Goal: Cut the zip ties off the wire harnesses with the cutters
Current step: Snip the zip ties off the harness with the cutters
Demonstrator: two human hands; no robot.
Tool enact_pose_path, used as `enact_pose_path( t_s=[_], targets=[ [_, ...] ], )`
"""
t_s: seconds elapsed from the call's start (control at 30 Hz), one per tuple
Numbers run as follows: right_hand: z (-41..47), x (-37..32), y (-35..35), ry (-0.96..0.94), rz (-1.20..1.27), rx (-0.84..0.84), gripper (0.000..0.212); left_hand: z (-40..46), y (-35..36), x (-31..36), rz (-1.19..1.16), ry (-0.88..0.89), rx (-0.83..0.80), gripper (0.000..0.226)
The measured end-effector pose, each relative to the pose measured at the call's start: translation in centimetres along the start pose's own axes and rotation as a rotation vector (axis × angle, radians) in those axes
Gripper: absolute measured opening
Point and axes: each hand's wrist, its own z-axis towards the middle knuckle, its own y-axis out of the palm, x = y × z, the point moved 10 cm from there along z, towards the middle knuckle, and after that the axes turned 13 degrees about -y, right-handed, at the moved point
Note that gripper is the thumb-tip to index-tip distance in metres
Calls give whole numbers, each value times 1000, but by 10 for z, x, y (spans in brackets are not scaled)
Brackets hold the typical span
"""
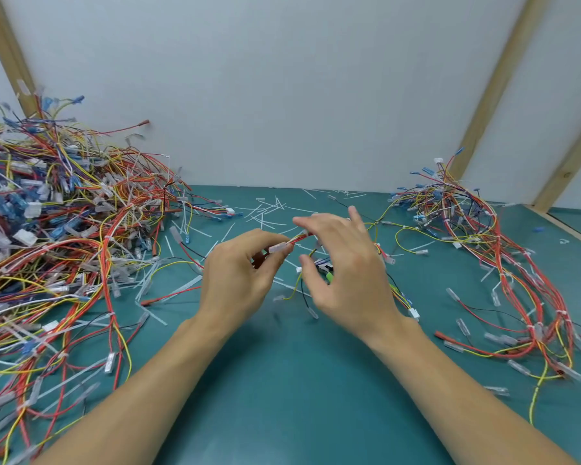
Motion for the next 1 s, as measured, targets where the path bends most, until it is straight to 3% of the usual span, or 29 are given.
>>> enact_pose_path(
  t_s=[0.13,0.23,0.33,0.43,0.53,0.7,0.83,1.0],
  targets=[
    [-1,6,2,17,28,14,12,-5,-1,18,78,116,26,13],
    [-6,23,-4,106,79,80,9,-4,-8,22,189,140,89,18],
    [-18,51,-15,285,94,191,10,4,-18,10,292,62,125,24],
    [-30,72,-26,416,125,291,9,8,-12,-11,331,-67,42,15],
    [-38,83,-35,479,134,381,8,6,11,-35,5,-293,-201,7],
    [-38,84,-39,482,94,401,10,1,38,-40,-582,-533,-488,36],
    [-36,82,-43,453,25,391,11,-14,57,-43,-646,-628,-692,44],
    [-37,86,-48,471,-56,367,13,-18,61,-42,-717,-700,-736,51]
  ],
)
